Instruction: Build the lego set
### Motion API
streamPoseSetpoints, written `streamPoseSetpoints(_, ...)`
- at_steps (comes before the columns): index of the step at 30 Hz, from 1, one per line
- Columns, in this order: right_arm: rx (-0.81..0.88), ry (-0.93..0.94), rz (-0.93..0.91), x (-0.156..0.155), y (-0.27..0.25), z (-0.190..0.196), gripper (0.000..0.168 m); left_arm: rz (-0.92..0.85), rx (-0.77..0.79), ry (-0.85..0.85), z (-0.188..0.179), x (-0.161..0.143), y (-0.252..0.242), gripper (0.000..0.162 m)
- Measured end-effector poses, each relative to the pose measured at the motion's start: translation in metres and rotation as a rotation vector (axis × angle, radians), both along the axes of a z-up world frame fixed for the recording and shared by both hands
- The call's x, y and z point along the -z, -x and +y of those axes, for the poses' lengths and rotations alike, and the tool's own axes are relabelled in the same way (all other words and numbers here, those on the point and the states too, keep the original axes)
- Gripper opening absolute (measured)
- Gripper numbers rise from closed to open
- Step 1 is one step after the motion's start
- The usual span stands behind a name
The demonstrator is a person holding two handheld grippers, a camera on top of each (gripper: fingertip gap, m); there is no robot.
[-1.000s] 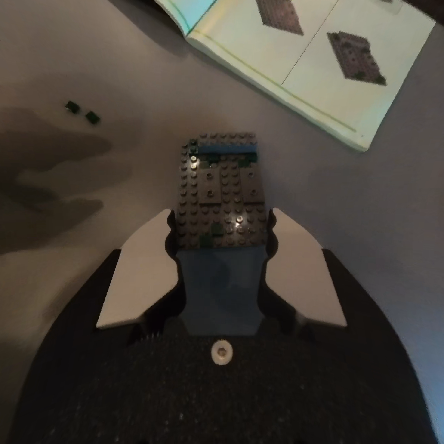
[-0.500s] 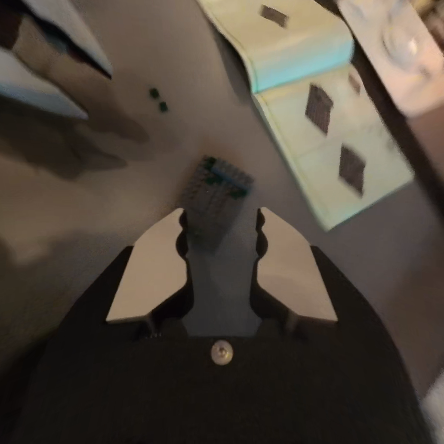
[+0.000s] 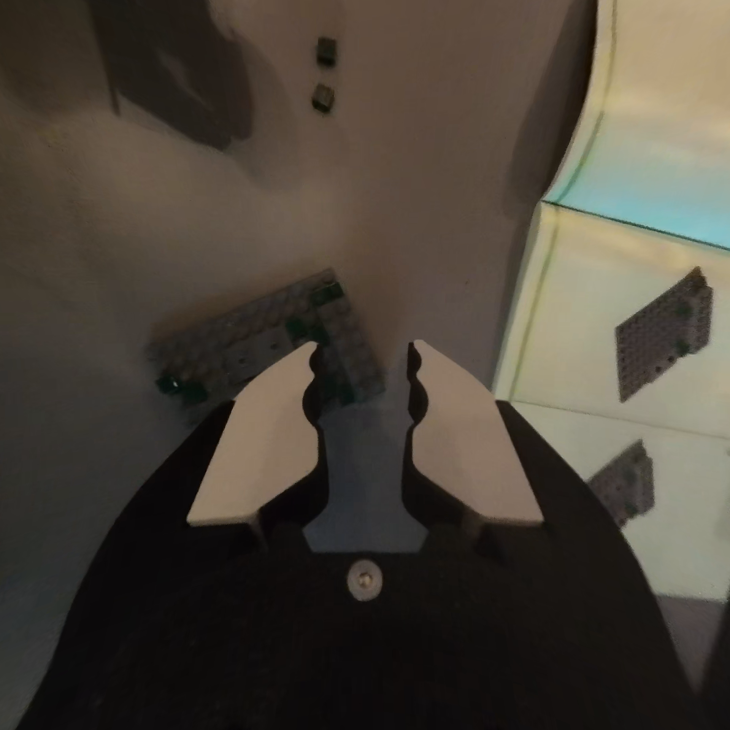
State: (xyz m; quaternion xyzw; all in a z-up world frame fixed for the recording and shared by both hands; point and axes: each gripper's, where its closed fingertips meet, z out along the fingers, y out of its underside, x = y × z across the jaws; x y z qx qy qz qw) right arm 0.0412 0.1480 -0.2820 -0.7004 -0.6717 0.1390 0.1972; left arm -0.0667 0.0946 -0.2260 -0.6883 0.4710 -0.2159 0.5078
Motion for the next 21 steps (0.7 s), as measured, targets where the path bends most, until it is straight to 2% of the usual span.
streamPoseSetpoints(4, 0.04, 0.089, 0.047, 0.002, -0.001, 0.0, 0.019, -0.016, -0.003, 0.02, 0.002, 0.0, 0.001, 0.001)
streamPoseSetpoints(10, 0.174, 0.101, 0.115, 0.001, -0.003, -0.003, 0.018, -0.015, 0.012, 0.03, 0.002, 0.002, -0.001, 0.001)
streamPoseSetpoints(21, 0.131, 0.068, 0.101, 0.0, -0.002, 0.008, 0.017, -0.02, 0.026, 0.029, 0.0, 0.0, -0.003, 0.0)
